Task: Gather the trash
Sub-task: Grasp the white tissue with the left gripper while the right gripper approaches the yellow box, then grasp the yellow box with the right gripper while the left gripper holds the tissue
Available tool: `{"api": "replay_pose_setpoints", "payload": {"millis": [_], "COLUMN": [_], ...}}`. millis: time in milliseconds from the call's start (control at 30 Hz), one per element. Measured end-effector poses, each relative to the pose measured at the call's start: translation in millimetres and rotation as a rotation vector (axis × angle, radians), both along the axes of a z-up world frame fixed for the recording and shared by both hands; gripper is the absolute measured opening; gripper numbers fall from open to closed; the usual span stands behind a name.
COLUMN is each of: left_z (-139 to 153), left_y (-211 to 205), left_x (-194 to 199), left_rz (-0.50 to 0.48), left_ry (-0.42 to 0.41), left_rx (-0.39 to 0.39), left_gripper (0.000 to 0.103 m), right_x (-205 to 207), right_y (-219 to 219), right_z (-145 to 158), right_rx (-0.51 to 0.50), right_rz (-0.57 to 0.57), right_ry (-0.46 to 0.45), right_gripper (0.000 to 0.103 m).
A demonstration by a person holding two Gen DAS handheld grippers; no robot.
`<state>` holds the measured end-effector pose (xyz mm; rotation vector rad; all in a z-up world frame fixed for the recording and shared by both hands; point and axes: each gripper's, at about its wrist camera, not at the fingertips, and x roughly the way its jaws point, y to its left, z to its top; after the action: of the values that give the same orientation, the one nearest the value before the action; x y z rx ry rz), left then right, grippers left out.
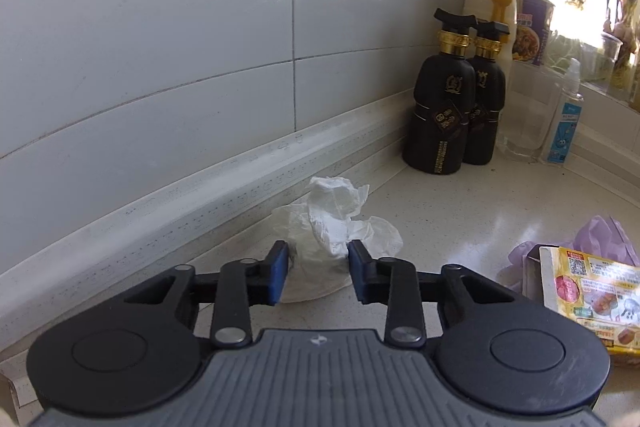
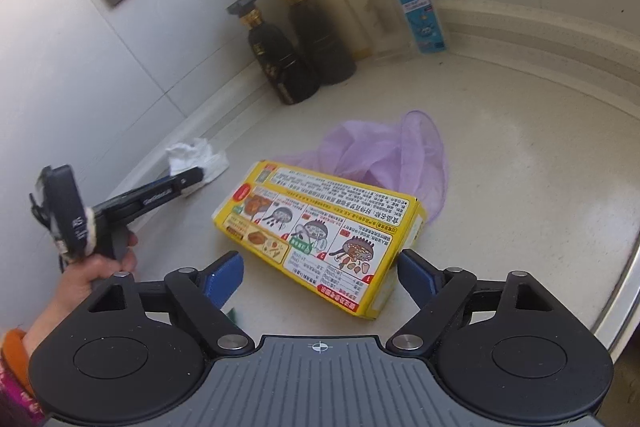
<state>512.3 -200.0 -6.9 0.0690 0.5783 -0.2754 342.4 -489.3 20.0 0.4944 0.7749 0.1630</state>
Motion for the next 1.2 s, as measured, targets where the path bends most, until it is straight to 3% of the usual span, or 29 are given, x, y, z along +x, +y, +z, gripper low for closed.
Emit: {"api": "replay_pose_setpoints", "payload": {"millis": [100,200,300,433,600,767,867,933,1200], "left_z": [2.0,4.6,8.0,13.6,17.6,15.8,16.1,16.7,33.0], "left_y": [4.5,6.2,5.9,5.4,2.7,-2.1,-2.1,-0.4,13.9], "left_x": [0.0,-4.2,-11.4,-26.2,-45.8,-61.8,-71.1,-74.6,-100.2], "left_rz": [0.000,-0.005,-0.029,-0.074,-0.130,-0.170,-0.173,-0.168,-0.140], "left_ry": [0.009,0.021,0.039,0.058,0.084,0.106,0.102,0.108,0.108], "left_rx": [-0.021,-0.020,-0.014,-0.017,-0.014,0.017,0.030,0.025,-0.008], "left_gripper": [0.015,0.013,0.013,0.012,0.012,0.012,0.012,0.012,0.012], "right_x": [-7.1,-10.7,-9.0,0.6,19.8,31.7,30.7,28.4,-1.5], "right_y": [12.5,23.6,31.3,45.7,50.7,47.5,48.7,51.7,64.4], "right_z": [6.7,14.7,17.2,10.0,-6.6,-18.7,-20.2,-19.5,9.5], "right_rx": [-0.017,-0.173,-0.321,-0.508,-0.646,-0.634,-0.604,-0.602,-0.491], "right_rz": [0.079,0.077,0.075,0.174,0.221,0.206,0.172,0.135,0.024], "right_ry": [-0.012,-0.043,-0.071,-0.106,-0.087,-0.056,-0.064,-0.058,-0.099], "right_gripper": [0.085,0.085,0.092,0.097,0.097,0.097,0.088,0.087,0.086]}}
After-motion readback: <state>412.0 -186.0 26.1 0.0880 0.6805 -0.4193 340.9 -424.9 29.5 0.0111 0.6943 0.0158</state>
